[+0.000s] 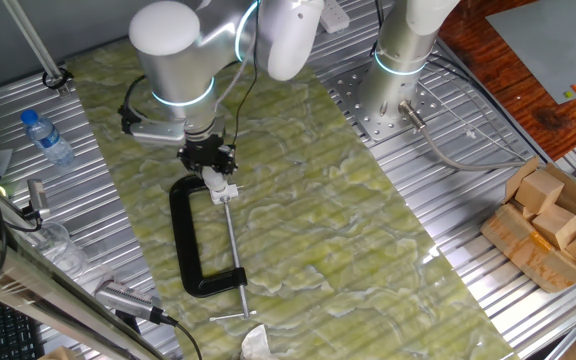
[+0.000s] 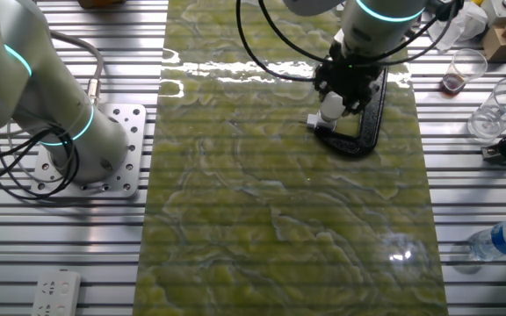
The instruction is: Install the light bulb by rotating it
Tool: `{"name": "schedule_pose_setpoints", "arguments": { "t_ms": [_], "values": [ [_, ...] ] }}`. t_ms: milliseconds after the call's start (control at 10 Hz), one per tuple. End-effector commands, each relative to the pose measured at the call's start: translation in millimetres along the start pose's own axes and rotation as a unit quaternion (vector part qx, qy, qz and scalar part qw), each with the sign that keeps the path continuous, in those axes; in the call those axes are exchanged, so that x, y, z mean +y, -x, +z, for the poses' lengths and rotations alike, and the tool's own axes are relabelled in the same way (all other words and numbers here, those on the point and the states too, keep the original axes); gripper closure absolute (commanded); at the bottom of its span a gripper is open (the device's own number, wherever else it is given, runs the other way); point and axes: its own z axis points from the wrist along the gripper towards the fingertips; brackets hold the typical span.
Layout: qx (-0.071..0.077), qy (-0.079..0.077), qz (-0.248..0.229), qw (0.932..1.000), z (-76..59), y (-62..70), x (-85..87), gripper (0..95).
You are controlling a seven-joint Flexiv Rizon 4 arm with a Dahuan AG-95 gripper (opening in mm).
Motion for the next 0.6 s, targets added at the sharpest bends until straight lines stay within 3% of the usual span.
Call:
{"name": "schedule_pose_setpoints", "arguments": {
  "t_ms": [100,600],
  "values": [
    [0.003,0.002,0.032,0.9995,1.3,0.3,-0.2,95.0],
    [0.009,0.003,0.049,0.9988,0.7,0.3,-0.1,95.0]
  ]
}}
